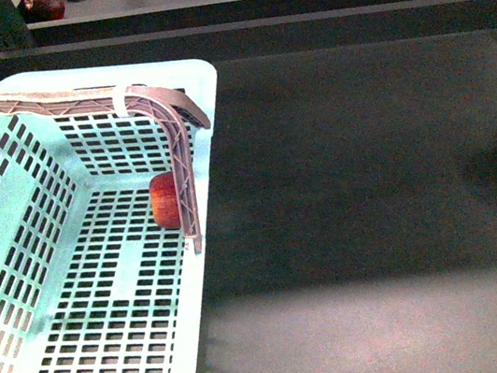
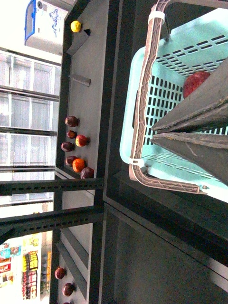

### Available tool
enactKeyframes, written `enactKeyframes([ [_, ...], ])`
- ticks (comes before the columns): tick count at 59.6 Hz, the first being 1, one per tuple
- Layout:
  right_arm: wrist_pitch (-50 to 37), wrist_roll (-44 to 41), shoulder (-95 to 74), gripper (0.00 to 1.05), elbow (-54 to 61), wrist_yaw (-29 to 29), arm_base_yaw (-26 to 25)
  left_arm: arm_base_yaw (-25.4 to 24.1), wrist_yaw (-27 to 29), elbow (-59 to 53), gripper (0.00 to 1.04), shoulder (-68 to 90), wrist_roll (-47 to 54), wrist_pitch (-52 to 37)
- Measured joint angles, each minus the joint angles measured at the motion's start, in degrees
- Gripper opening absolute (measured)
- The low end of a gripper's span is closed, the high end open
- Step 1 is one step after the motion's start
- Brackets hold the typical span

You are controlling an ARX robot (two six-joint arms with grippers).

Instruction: Pick apple with right arm and hold basket with left

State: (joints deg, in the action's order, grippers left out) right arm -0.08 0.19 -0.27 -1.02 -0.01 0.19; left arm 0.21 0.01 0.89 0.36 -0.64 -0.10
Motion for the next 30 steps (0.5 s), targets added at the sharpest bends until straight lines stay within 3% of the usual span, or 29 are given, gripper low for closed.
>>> enactKeyframes([
  [25,0.0,0.0,0.0,0.96,0.0,0.0,0.0,0.0,0.0,0.0,0.97,0.0,0.0,0.0],
  [30,0.0,0.0,0.0,0.96,0.0,0.0,0.0,0.0,0.0,0.0,0.97,0.0,0.13,0.0],
])
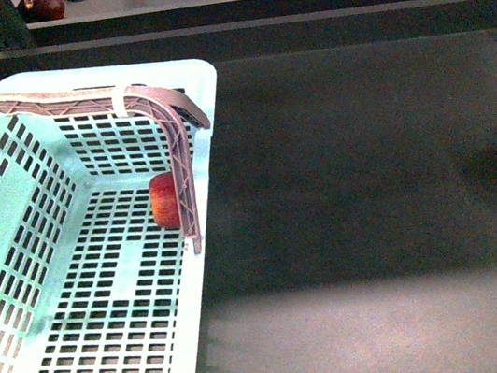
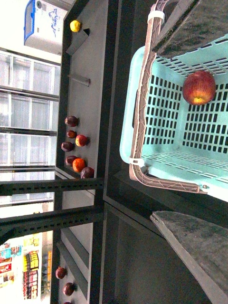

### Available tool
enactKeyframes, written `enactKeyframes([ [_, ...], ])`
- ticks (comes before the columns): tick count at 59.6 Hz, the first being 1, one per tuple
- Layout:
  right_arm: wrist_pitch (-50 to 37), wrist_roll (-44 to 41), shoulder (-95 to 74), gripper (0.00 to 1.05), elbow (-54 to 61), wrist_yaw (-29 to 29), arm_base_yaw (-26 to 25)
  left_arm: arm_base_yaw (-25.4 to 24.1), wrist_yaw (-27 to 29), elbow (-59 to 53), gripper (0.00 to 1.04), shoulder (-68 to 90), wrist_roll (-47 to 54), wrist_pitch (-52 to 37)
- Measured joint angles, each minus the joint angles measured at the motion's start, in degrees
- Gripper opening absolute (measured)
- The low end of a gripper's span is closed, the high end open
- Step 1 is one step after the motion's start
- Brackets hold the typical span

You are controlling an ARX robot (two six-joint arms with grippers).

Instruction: Pick apple with right arm and hold basket with left

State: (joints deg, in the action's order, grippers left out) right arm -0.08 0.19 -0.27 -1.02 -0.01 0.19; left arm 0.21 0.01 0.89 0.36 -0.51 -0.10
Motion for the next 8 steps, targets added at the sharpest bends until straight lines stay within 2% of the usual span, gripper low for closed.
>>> enactKeyframes([
  [8,0.0,0.0,0.0,0.96,0.0,0.0,0.0,0.0,0.0,0.0,0.98,0.0,0.0,0.0],
])
